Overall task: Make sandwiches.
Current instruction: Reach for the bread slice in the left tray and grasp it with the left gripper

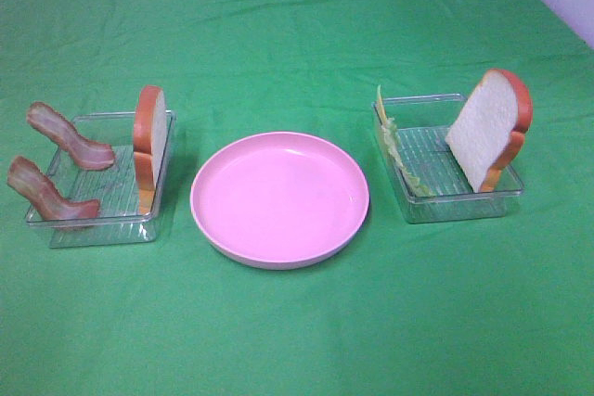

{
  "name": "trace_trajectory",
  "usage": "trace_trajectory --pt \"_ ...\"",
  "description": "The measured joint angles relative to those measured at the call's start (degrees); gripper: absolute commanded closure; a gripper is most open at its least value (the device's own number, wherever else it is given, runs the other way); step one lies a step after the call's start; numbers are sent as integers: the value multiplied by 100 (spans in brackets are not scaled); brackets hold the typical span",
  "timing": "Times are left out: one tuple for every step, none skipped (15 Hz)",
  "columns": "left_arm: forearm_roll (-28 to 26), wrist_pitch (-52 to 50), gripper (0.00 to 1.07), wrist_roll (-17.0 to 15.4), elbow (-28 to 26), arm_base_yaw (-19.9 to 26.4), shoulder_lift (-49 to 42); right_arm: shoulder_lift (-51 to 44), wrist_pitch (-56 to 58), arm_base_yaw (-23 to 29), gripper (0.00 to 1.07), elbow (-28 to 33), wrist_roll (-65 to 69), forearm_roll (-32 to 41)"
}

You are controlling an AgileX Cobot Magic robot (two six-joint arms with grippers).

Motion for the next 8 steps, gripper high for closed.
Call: trace_trajectory --pt "0 0 35 0 0 0 0 0 0 0 34 0 0 0" --pt "0 0 35 0 0 0 0 0 0 0 34 0 0 0" --pt "0 0 35 0 0 0 0 0 0 0 34 0 0 0" --pt "0 0 35 0 0 0 0 0 0 0 34 0 0 0" --pt "0 0 35 0 0 0 0 0 0 0 34 0 0 0" --pt "0 0 35 0 0 0 0 0 0 0 34 0 0 0" --pt "0 0 35 0 0 0 0 0 0 0 34 0 0 0" --pt "0 0 35 0 0 0 0 0 0 0 34 0 0 0"
